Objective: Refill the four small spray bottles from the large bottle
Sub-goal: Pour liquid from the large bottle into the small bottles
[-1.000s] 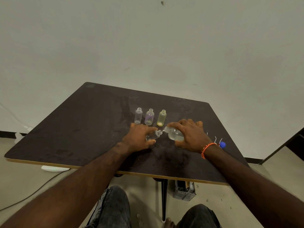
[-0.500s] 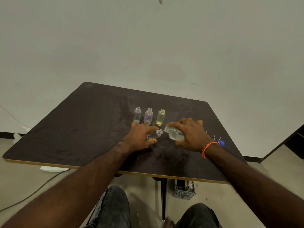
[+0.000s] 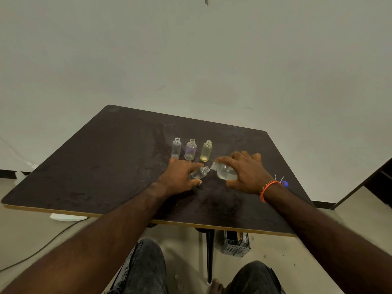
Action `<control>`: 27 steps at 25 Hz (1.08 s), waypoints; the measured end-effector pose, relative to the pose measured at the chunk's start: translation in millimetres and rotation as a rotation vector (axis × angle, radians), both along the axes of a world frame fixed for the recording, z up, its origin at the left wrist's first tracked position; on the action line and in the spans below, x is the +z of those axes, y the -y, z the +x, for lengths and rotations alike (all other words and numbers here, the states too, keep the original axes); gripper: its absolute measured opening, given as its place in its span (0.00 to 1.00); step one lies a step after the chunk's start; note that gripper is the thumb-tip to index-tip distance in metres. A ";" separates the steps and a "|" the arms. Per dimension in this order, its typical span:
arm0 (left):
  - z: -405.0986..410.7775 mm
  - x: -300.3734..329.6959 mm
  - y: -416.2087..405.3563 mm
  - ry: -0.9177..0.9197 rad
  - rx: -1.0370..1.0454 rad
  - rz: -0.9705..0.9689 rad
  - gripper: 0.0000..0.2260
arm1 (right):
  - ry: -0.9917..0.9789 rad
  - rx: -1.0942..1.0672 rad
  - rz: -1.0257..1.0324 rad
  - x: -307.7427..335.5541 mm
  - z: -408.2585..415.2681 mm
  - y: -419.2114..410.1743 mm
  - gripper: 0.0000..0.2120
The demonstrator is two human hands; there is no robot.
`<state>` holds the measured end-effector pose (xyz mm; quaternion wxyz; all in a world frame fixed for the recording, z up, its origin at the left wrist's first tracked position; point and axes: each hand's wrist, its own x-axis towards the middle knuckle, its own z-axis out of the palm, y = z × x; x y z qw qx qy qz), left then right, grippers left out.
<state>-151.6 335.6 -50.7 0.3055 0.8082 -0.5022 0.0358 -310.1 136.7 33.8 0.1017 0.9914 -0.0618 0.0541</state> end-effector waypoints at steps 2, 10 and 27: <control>0.6 -0.6 0.7 -0.002 -0.004 -0.002 0.15 | -0.001 -0.001 -0.004 0.3 -0.2 -0.1 0.34; 2.4 -5.2 4.2 -0.010 0.001 -0.017 0.24 | -0.013 0.005 -0.002 1.2 1.2 -1.1 0.34; -1.9 -4.6 4.3 -0.049 -0.016 -0.092 0.25 | 0.017 -0.022 0.102 -5.3 -2.9 -5.9 0.33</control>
